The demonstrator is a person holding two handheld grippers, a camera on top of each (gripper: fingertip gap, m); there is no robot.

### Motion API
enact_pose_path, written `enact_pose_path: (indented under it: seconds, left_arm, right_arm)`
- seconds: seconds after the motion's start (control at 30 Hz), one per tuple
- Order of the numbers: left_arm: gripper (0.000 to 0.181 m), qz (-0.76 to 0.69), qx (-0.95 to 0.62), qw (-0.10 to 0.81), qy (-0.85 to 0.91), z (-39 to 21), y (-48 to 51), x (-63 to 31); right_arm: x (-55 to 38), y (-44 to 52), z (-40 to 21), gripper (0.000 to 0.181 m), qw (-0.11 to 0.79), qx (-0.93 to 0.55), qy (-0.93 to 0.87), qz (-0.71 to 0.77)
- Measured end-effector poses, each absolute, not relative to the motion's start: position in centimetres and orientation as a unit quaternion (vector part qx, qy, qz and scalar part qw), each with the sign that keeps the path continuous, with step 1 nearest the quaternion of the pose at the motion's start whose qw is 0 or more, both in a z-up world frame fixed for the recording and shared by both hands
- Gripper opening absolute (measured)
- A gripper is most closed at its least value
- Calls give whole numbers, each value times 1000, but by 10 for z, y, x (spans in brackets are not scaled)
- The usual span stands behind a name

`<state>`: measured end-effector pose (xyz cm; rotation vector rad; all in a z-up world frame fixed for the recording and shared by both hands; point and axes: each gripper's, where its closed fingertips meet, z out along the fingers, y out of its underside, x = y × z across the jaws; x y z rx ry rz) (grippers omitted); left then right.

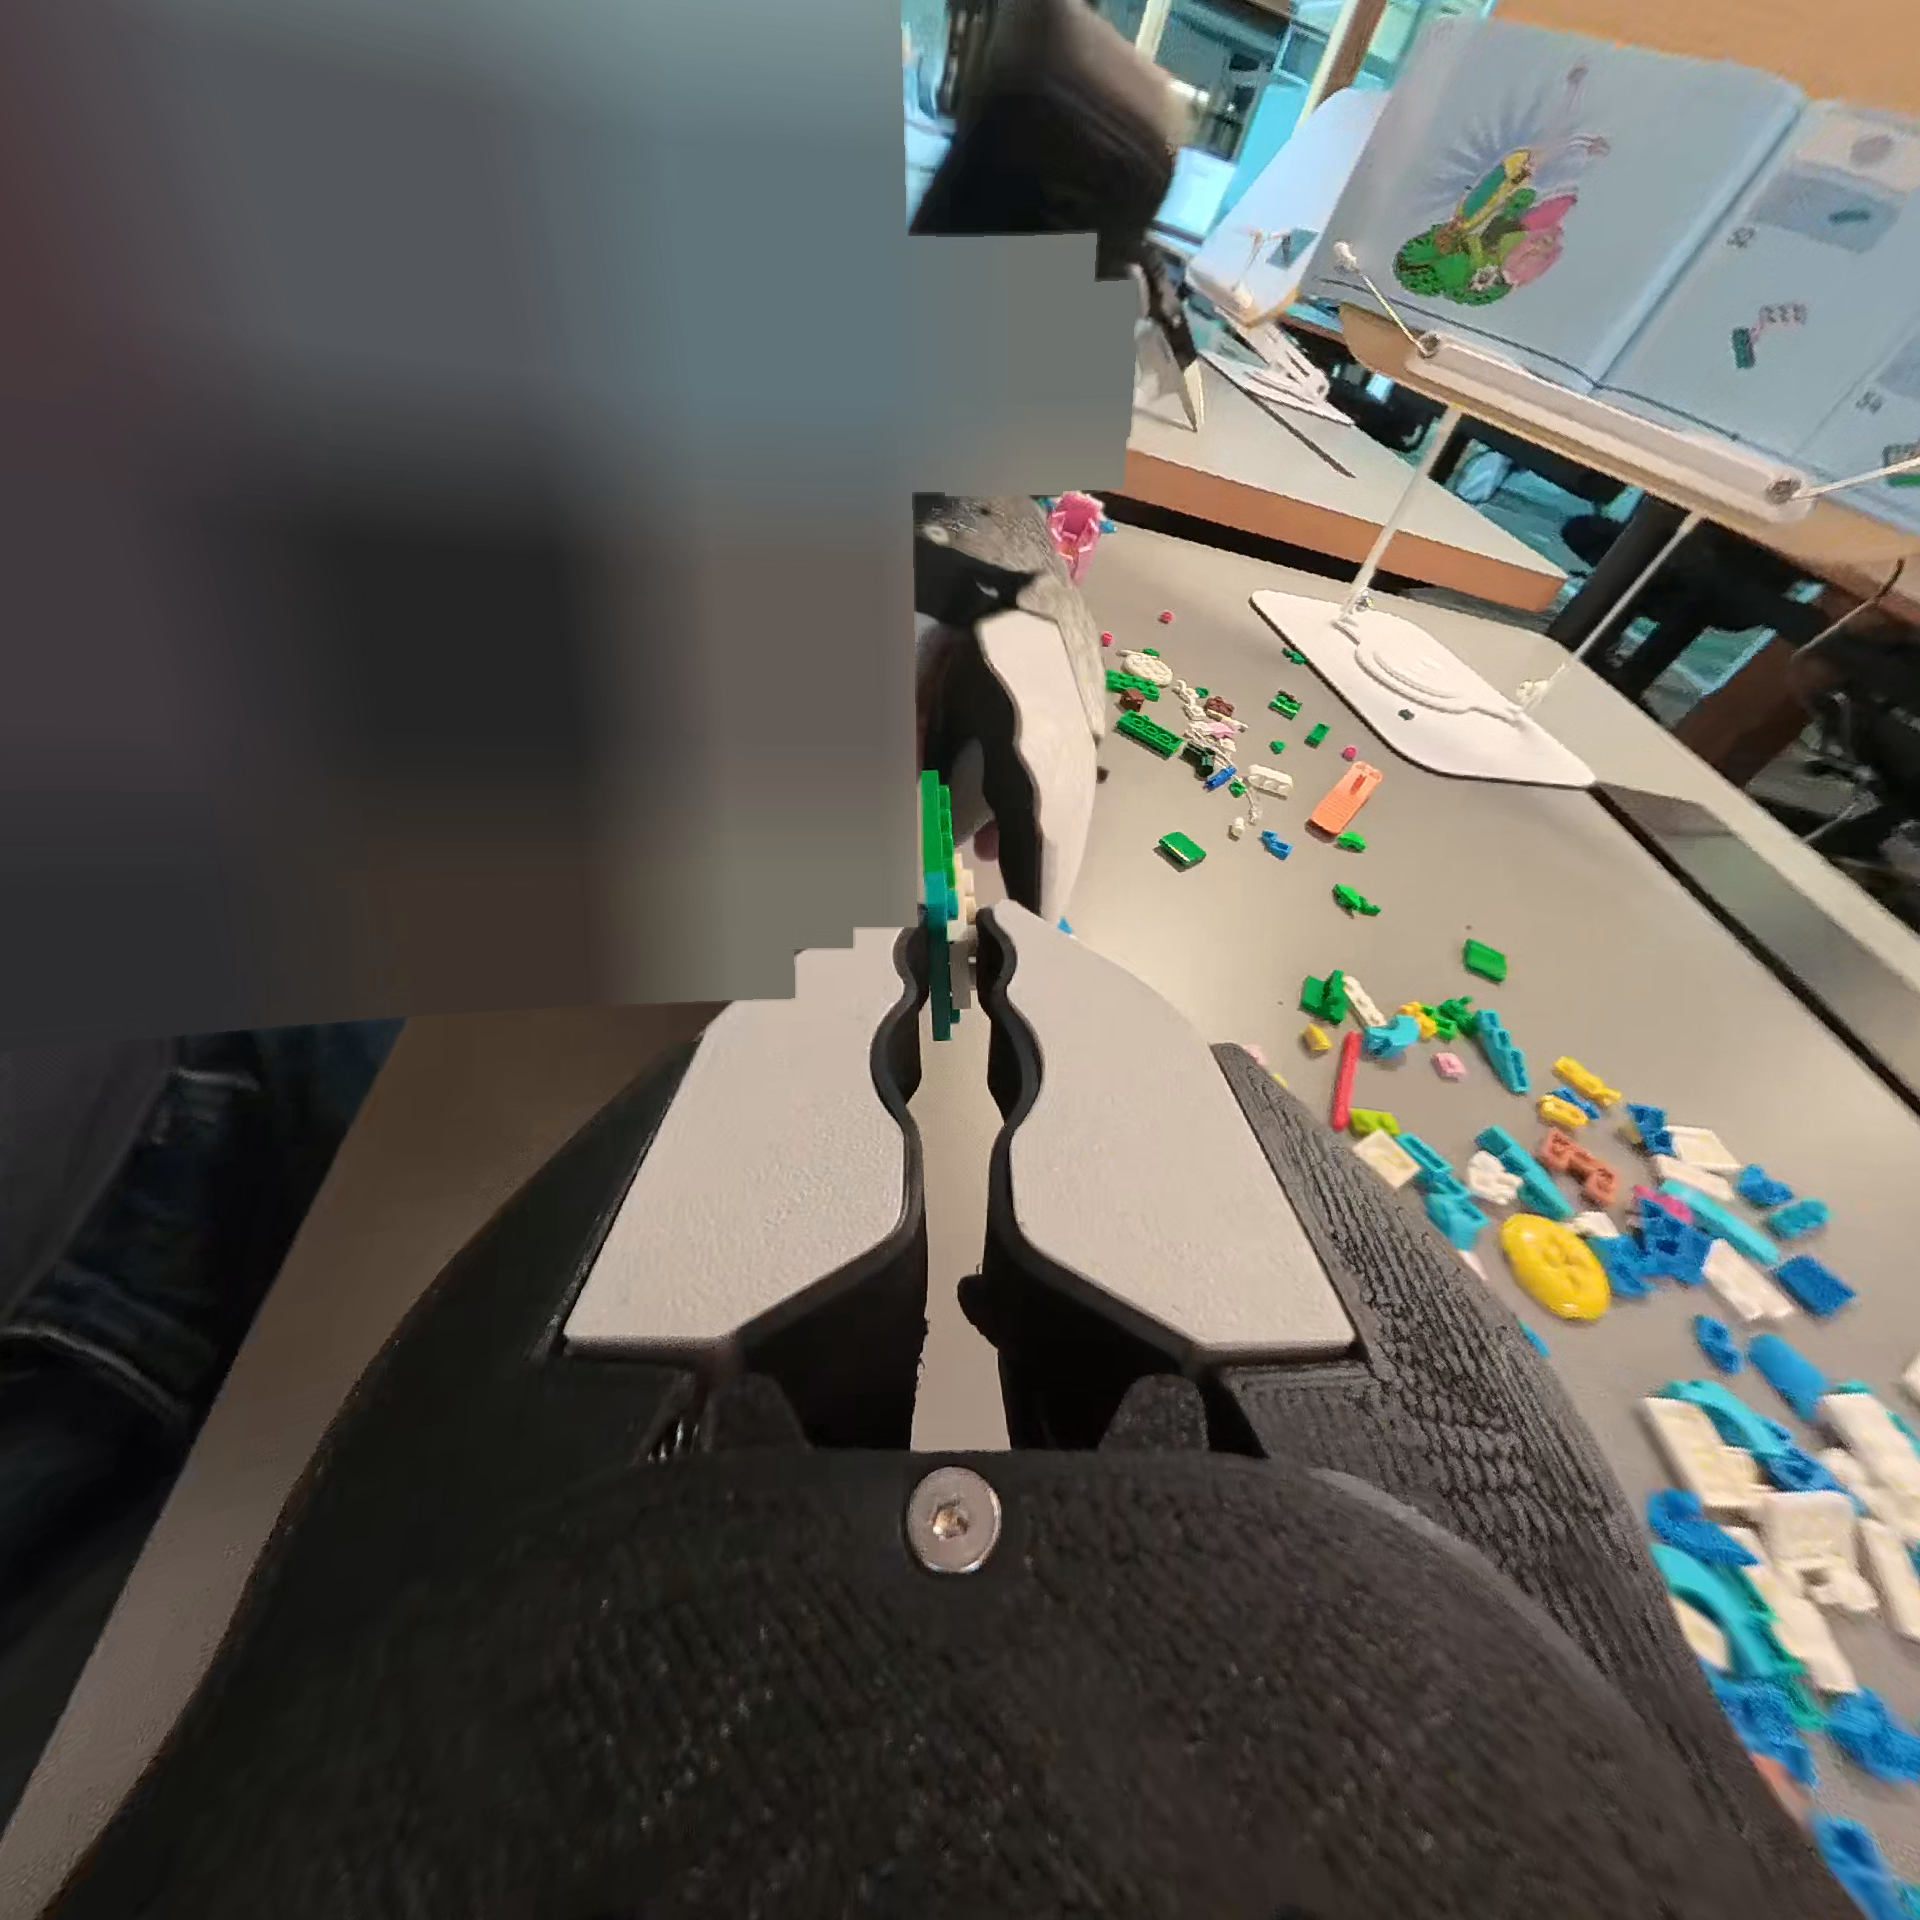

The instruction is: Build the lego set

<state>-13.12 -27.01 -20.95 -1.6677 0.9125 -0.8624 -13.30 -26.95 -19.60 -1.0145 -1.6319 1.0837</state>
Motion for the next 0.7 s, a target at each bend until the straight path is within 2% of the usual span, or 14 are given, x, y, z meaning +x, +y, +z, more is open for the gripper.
enact_pose_path:
  seconds: [0.1,0.23,0.4,0.47,0.7]
  left_arm:
    - [23,-274,-671,555,408,-205,-268,-128]
    - [8,-251,-655,583,409,-201,-267,-125]
    - [7,-259,-646,591,409,-199,-267,-126]
    - [7,-264,-638,597,408,-197,-268,-127]
    - [7,-285,-613,608,416,-194,-273,-125]
  right_arm:
    - [-133,-269,-195,7,432,-420,-633,486]
    - [-132,-271,-195,6,426,-416,-622,508]
    - [-131,-270,-194,8,448,-405,-624,495]
    - [-129,-269,-198,19,449,-404,-636,480]
    - [-126,-274,-198,16,451,-388,-652,469]
